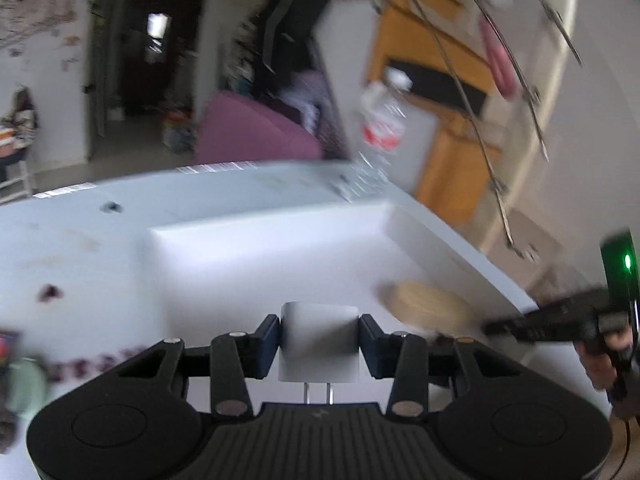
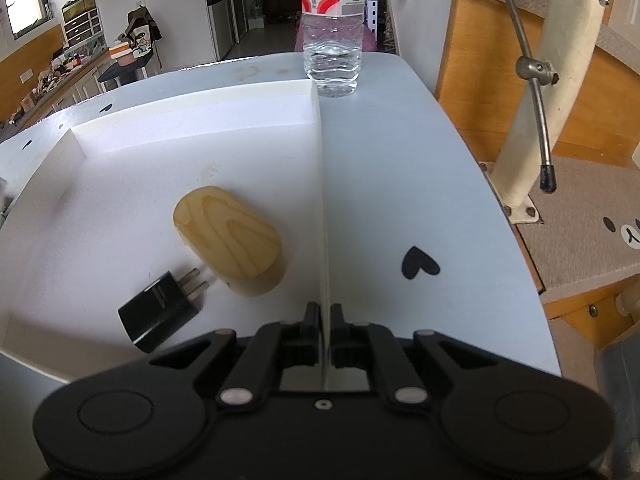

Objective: Organize rigid objects
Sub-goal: 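Place the white charger plug in the tray beside the black charger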

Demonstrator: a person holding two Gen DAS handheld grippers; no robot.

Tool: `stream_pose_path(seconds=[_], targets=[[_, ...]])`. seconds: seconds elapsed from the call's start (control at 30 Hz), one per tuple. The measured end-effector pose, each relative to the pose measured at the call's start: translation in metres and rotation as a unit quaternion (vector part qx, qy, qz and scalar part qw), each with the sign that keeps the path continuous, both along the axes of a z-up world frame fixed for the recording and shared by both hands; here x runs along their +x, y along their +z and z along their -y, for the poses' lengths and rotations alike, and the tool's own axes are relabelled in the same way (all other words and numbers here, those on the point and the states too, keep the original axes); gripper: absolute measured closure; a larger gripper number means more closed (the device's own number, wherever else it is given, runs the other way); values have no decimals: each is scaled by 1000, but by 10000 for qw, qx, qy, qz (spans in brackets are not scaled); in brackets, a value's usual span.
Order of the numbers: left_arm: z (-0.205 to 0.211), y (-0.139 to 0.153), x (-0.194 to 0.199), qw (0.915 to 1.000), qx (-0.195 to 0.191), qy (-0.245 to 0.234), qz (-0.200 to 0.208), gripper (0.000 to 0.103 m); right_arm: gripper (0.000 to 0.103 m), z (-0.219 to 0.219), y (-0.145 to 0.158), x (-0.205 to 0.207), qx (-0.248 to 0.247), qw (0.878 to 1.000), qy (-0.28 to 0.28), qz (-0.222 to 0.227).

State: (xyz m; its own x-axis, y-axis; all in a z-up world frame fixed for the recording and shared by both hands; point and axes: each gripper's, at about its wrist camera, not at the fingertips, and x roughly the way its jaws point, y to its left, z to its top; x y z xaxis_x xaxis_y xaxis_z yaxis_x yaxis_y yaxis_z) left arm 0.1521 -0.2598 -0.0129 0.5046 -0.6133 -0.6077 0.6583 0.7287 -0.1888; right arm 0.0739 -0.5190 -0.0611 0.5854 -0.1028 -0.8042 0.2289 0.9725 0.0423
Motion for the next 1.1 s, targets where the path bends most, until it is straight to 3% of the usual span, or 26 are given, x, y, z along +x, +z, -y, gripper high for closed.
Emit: stream_pose_path(seconds=[0.37,0.77,0.9,1.03,1.1], targets=[[61,-50,7,9962,229,-442,-710,59,98,1,0,0,20,10000,12,15],[68,-53,5,9956,274,-532,-726,58,98,2,0,-1,61,10000,4,40],[67,-53,5,9954,254,-532,-759,43,98,3,0,-1,65,10000,3,38],[62,-47,3,9958,222,-502,-731,40,98,2,0,-1,64,10000,2,38],[59,-42,1,9962,239,-464,-697,27,98,2,0,-1,60,10000,2,35]])
